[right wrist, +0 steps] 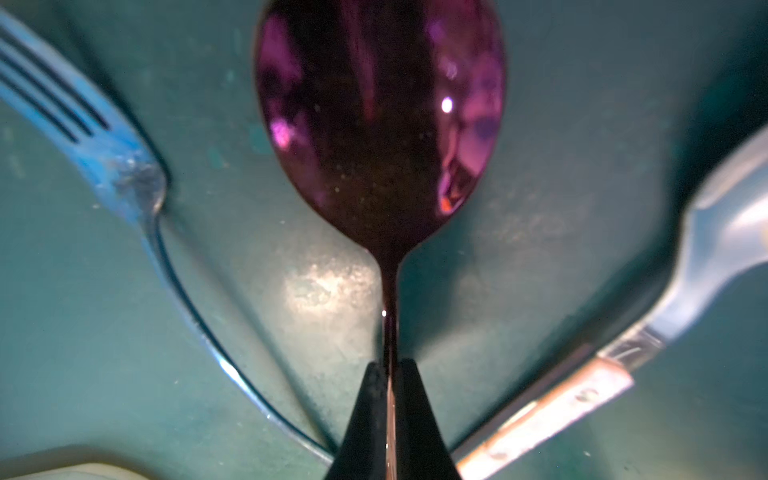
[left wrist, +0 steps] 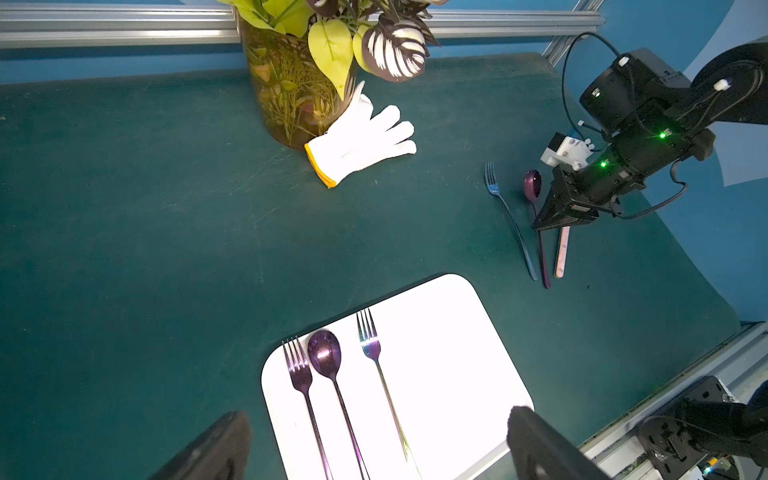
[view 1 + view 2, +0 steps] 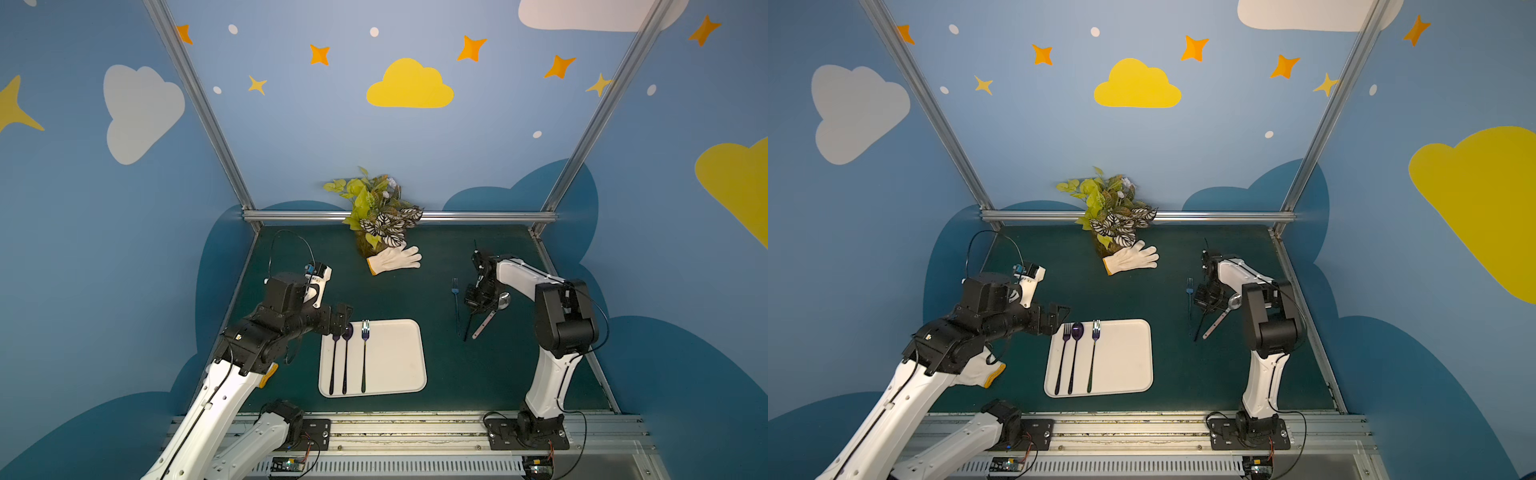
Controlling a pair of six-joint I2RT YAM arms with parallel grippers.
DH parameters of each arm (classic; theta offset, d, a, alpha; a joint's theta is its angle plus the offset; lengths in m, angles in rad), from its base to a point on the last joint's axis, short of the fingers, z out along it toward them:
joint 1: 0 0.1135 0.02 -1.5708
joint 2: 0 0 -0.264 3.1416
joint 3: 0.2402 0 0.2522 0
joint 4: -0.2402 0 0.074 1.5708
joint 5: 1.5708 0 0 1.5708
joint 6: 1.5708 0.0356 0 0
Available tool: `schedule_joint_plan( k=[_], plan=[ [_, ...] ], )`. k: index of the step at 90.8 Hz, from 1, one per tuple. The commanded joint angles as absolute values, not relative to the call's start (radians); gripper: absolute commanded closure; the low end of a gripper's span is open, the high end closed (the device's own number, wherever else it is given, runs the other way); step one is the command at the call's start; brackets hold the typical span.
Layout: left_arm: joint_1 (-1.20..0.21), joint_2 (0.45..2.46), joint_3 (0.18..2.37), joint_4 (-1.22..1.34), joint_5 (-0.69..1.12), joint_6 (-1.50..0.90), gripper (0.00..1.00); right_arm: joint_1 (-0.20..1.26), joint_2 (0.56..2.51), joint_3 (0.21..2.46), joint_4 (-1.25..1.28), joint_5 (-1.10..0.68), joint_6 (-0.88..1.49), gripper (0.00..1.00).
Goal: Set the spoon and fork side by side
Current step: Pick up the spoon from the center of the board.
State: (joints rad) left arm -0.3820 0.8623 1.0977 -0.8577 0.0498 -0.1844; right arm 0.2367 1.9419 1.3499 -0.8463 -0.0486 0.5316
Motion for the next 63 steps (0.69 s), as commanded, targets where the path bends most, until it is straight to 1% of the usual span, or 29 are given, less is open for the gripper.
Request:
schedule_joint_plan(
  k=[1,15,29,36,45,63],
  plan=[
    [-0.380,0.851,1.120,-0.838,0.060,-0.189,0.00,0.255,1.834,1.355,-0.876,0.000,0.483,1.00],
    [-0.380,0.840,1.113,-0.836,0.061,-0.193,0.00,0.302,1.756,1.374,-0.951,0.047,0.447,1.00],
    [-0.380,0.822,1.103,-0.834,0.059,-0.196,0.00,0.407,1.676,1.399,-1.039,0.075,0.475,1.00],
    [-0.381,0.814,1.101,-0.836,0.057,-0.190,0.00,0.481,1.636,1.407,-1.072,0.072,0.525,1.00],
    [-0.379,0.797,1.105,-0.839,0.043,-0.177,0.00,0.618,1.608,1.404,-1.081,0.062,0.612,1.00],
    [-0.380,0.765,1.110,-0.855,0.027,-0.164,0.00,0.893,1.647,1.407,-1.019,0.020,0.824,1.00]
  ],
)
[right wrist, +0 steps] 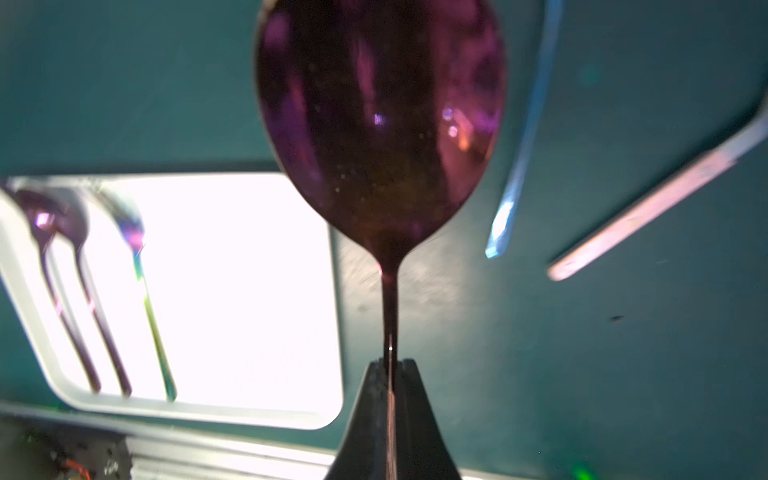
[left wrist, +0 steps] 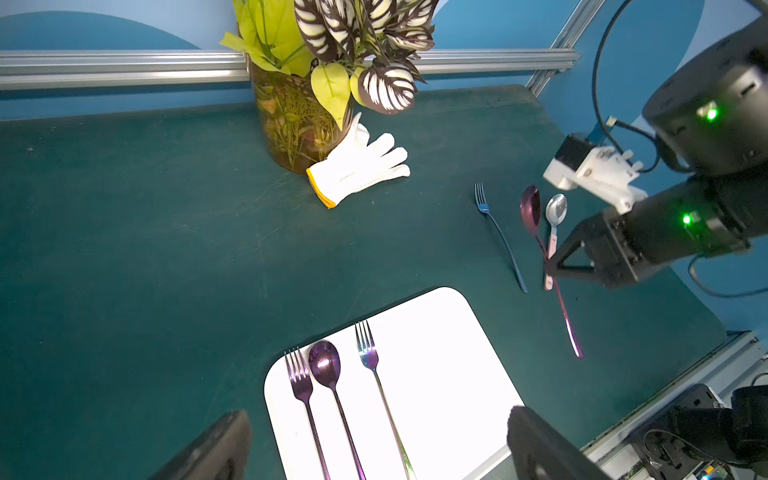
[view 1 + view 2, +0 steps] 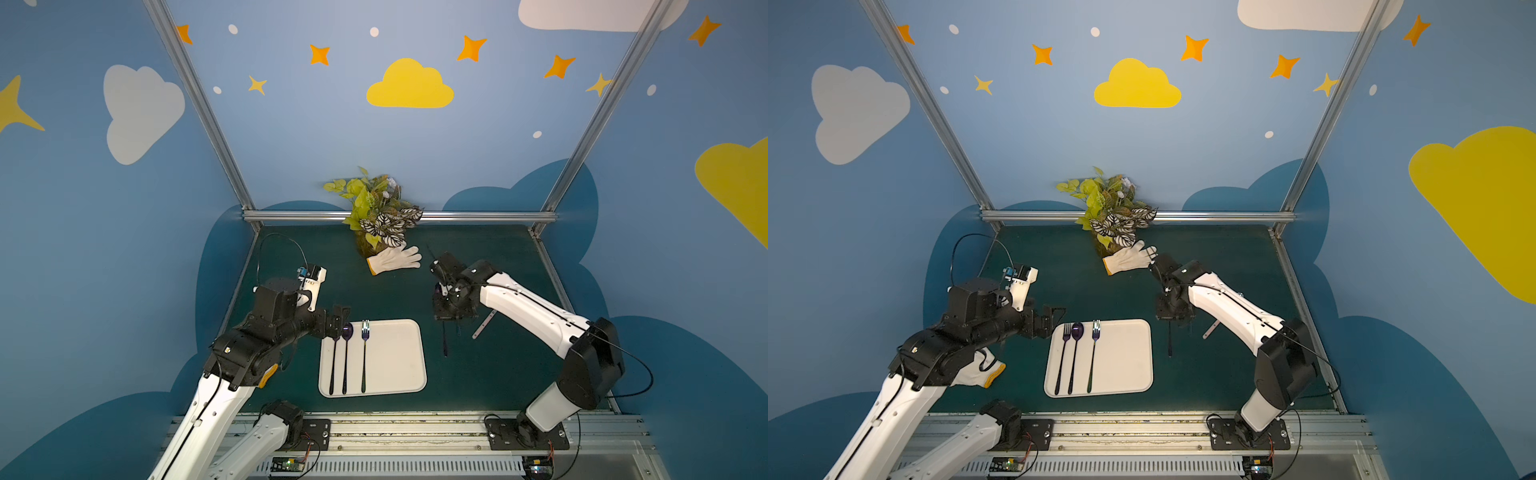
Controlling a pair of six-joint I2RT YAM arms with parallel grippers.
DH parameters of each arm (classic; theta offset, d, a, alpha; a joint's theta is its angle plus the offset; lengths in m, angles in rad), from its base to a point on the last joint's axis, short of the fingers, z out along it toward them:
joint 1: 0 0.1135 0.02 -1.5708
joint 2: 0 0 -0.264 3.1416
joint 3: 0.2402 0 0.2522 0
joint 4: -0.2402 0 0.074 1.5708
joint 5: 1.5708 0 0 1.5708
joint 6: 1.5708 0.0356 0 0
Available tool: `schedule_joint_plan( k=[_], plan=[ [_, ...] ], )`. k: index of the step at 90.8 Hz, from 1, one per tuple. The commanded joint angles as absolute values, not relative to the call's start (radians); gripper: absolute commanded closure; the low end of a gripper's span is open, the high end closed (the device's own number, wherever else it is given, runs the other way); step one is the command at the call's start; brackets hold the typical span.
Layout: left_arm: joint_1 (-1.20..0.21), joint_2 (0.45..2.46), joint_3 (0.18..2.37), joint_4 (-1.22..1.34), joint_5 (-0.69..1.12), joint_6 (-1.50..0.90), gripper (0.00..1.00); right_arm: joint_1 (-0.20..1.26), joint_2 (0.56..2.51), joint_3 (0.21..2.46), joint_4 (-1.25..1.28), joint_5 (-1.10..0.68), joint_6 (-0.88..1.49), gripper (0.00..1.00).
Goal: Set the spoon and fork side by side
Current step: Pick up the spoon from the center of the board, then place the spoon on the tray.
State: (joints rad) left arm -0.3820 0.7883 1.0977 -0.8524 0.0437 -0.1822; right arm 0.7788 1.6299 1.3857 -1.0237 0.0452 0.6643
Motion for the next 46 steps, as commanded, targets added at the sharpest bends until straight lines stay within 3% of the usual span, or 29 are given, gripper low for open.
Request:
schedule_joint_plan(
  k=[1,21,46],
  plan=[
    [-0.380,0.763,1.109,-0.856,0.026,-0.164,0.00,0.906,1.653,1.408,-1.013,0.014,0.834,1.00],
    [-0.380,0.720,1.100,-0.869,0.034,-0.169,0.00,1.077,1.819,1.503,-0.902,-0.029,0.966,1.00],
    [-0.380,0.673,1.097,-0.883,0.061,-0.197,0.00,1.133,2.007,1.603,-0.857,-0.061,1.027,1.00]
  ],
)
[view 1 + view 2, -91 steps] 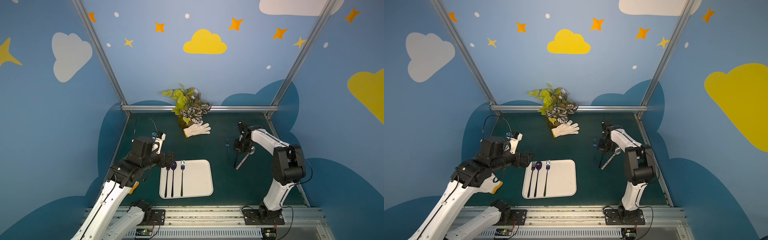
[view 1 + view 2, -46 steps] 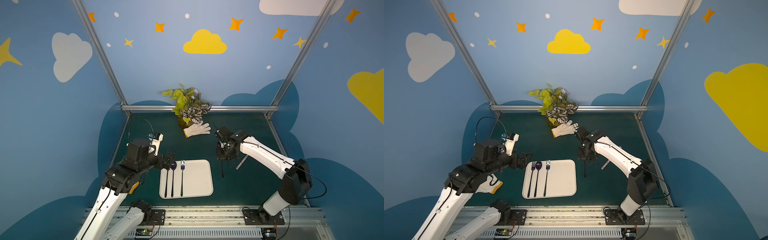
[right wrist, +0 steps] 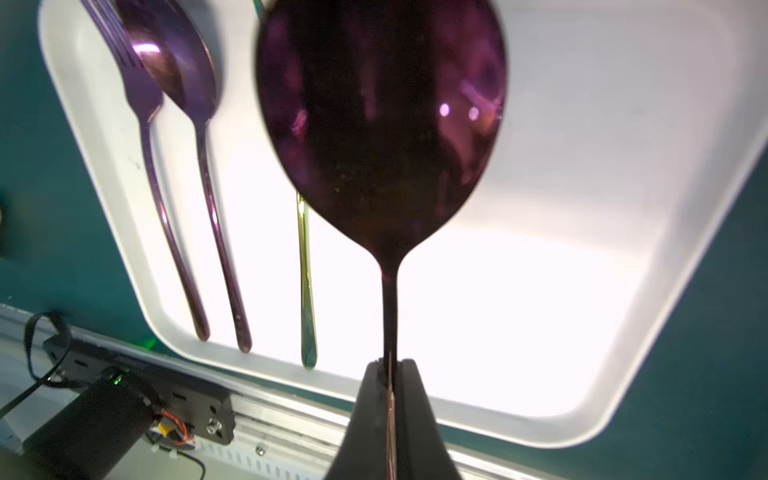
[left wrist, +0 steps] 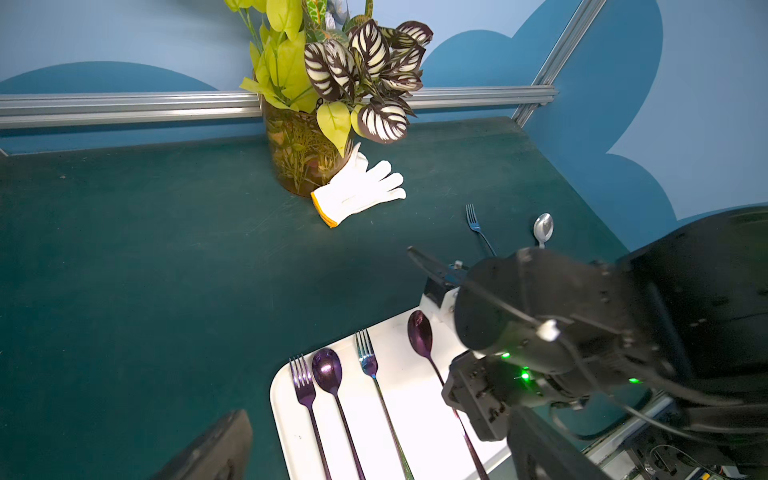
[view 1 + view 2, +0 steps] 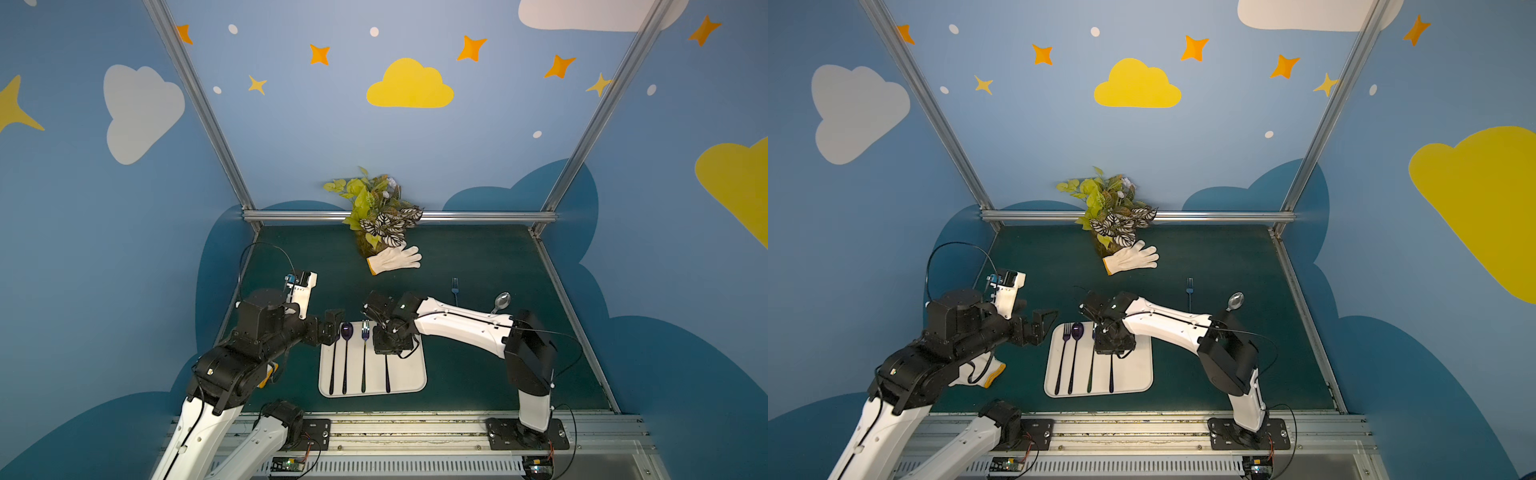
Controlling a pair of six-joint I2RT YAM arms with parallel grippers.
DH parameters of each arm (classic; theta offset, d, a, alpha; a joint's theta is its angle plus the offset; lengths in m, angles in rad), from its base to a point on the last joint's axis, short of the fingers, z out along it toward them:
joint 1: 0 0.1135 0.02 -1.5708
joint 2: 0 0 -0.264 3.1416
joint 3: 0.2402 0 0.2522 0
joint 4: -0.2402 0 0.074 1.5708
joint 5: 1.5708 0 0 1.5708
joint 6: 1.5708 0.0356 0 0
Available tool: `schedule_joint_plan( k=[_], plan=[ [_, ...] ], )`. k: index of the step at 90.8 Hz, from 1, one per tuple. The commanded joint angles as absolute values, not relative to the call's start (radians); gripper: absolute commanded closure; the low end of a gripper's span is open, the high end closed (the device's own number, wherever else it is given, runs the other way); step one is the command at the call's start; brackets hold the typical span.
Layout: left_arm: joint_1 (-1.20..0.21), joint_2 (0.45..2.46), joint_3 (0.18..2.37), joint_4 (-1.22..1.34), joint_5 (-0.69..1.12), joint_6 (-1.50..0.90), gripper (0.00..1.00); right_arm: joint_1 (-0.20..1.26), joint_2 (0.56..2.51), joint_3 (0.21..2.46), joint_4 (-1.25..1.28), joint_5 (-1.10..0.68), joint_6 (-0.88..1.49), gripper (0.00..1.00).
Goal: Set the spoon and fork side by side
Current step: Place the spoon on the tray.
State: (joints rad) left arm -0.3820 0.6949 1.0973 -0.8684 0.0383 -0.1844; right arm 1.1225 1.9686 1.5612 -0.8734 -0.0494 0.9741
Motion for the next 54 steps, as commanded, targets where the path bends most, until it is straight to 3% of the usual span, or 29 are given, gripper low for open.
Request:
schedule_joint_plan(
  k=[1,54],
  plan=[
    [-0.379,0.671,1.096,-0.883,0.062,-0.198,0.00,1.133,2.010,1.605,-0.857,-0.060,1.030,1.00],
    [-0.380,0.636,1.090,-0.897,0.080,-0.204,0.00,1.146,2.124,1.663,-0.857,-0.077,1.060,1.00]
  ],
)
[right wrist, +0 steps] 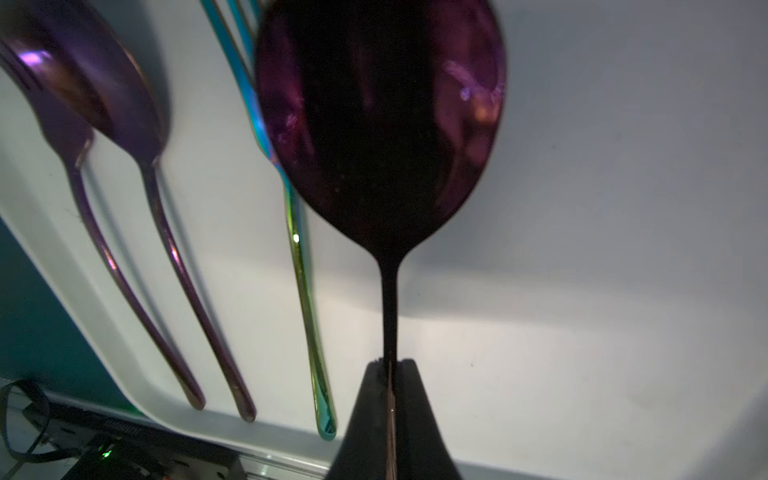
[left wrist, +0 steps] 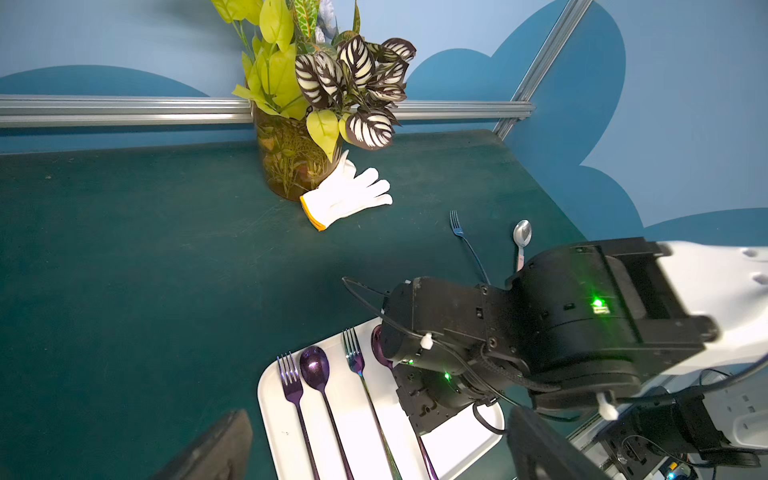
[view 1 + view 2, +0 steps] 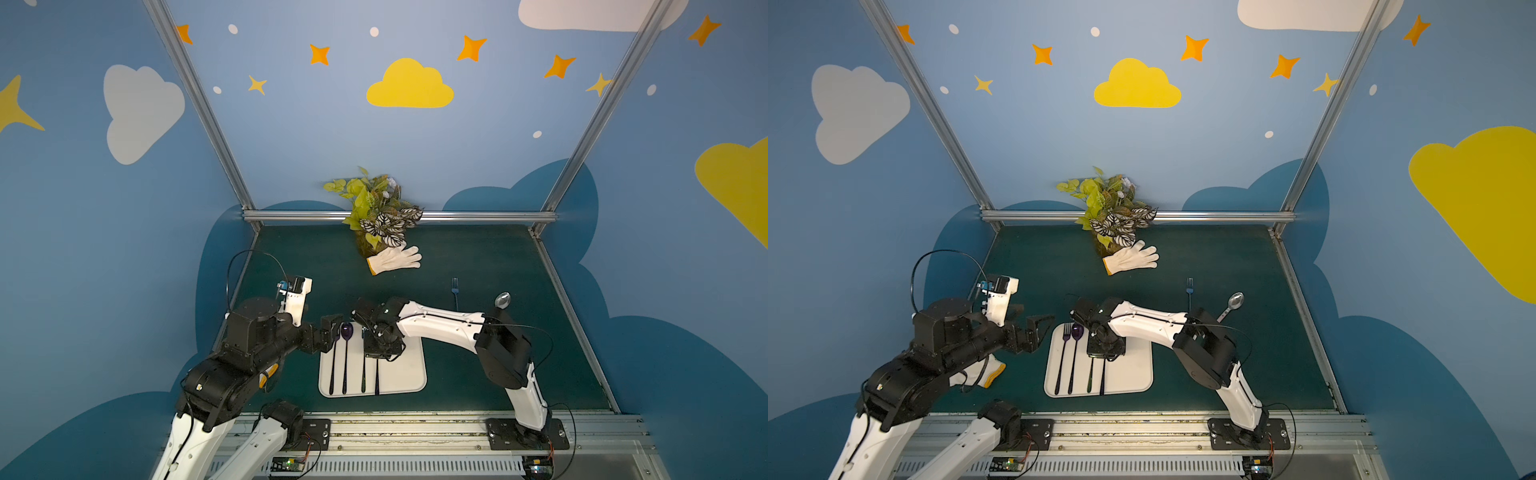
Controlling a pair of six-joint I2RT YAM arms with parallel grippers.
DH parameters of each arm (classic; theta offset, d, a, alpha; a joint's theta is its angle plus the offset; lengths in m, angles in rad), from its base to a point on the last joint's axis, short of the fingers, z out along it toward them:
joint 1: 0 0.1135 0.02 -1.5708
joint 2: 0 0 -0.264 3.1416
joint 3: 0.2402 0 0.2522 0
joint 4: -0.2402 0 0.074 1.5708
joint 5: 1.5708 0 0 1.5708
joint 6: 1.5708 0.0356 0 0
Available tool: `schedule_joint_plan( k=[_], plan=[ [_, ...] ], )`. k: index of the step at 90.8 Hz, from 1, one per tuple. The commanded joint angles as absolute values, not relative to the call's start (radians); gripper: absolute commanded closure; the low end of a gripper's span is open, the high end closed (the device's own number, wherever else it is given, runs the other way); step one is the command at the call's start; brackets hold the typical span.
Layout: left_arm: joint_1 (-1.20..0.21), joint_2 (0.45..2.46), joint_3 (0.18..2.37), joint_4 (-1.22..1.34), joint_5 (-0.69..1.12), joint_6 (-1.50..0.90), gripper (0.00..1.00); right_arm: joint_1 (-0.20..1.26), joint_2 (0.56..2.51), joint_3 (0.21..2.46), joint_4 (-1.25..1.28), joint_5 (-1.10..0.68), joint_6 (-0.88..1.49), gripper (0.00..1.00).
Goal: Set the spoon and fork side by side
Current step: Place the spoon on the tray.
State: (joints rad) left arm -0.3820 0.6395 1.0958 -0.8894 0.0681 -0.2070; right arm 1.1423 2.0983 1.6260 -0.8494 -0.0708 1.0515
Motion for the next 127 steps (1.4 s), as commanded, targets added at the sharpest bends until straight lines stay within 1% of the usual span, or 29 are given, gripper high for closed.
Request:
schedule_joint_plan(
  k=[1,48,102,127],
  plan=[
    [-0.380,0.635,1.090,-0.897,0.080,-0.203,0.00,1.146,2.126,1.664,-0.857,-0.078,1.059,1.00],
    [-0.380,0.654,1.096,-0.887,0.074,-0.192,0.00,1.121,2.171,1.706,-0.883,-0.096,1.040,1.00],
    [-0.381,0.658,1.091,-0.884,0.066,-0.199,0.00,1.087,2.185,1.700,-0.884,-0.094,1.019,1.00],
    [-0.380,0.660,1.086,-0.879,0.064,-0.202,0.00,1.107,2.203,1.704,-0.883,-0.111,1.021,1.00]
  ],
)
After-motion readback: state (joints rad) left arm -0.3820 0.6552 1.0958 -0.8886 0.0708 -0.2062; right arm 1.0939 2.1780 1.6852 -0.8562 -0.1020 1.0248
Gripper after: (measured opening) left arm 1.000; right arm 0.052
